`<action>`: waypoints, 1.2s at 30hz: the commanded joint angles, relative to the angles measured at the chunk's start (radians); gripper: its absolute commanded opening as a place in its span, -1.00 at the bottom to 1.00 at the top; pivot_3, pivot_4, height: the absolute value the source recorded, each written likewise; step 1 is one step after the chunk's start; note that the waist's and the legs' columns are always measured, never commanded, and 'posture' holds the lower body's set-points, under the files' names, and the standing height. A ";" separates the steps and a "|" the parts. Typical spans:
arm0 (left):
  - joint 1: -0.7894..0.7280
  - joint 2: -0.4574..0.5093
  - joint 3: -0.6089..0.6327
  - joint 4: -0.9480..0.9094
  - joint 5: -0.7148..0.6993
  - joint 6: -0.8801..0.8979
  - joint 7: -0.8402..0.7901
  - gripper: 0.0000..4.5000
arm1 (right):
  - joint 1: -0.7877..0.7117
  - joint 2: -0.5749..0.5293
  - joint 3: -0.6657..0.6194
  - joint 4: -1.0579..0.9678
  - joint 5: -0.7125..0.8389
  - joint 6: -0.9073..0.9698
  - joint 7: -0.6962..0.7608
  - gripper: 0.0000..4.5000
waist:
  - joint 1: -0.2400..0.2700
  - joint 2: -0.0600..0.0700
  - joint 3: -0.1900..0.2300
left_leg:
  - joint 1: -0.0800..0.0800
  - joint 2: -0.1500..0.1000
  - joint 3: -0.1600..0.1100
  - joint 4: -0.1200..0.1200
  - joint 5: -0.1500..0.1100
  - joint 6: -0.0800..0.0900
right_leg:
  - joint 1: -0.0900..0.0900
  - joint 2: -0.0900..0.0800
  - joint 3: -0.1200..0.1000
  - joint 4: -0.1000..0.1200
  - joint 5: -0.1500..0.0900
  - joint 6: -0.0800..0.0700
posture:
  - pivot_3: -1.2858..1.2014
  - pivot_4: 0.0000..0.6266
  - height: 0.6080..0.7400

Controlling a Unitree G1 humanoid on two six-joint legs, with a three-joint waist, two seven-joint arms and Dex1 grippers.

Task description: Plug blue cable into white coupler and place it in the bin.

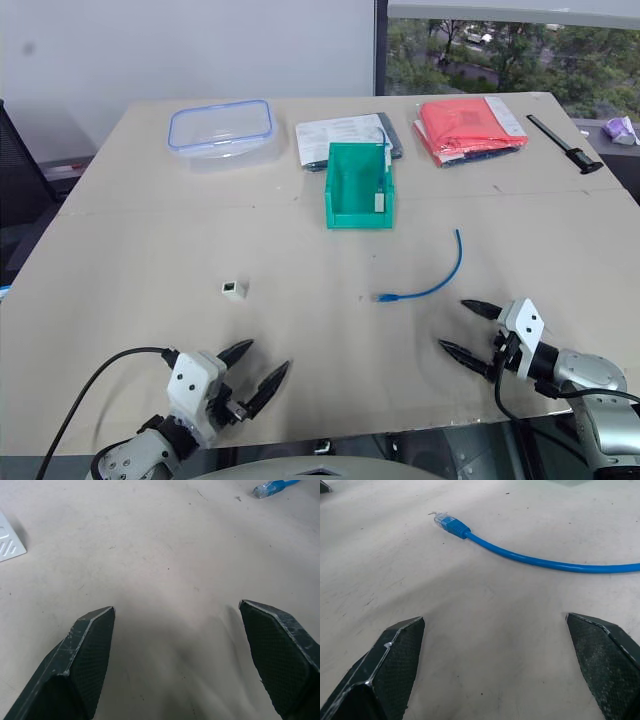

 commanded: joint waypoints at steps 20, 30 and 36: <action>-0.033 0.065 0.076 0.071 -0.036 -0.036 -0.087 0.83 | 0.023 -0.021 -0.017 -0.011 0.024 0.009 0.023 0.98 | 0.001 0.000 0.000 | 0.000 0.000 -0.001 0.000 0.000 0.000 | 0.000 0.000 -0.001 0.000 0.000 0.000 | 0.03 -0.52 0.94; -0.401 0.407 0.103 0.040 -0.216 0.151 -0.396 0.83 | -0.332 -0.075 0.170 -0.090 0.019 0.298 0.033 0.98 | 0.000 0.003 0.002 | 0.000 0.001 0.001 0.001 0.001 0.000 | -0.001 0.000 -0.004 0.000 0.002 -0.002 | 0.03 -0.52 0.94; -0.572 0.510 0.084 0.076 -0.254 0.208 -0.522 0.83 | -0.499 -0.050 0.340 0.034 -0.105 0.254 0.112 0.98 | 0.001 0.002 0.003 | -0.003 -0.001 0.002 -0.001 -0.002 0.004 | -0.002 0.004 -0.004 0.000 0.004 0.000 | 0.03 -0.52 0.94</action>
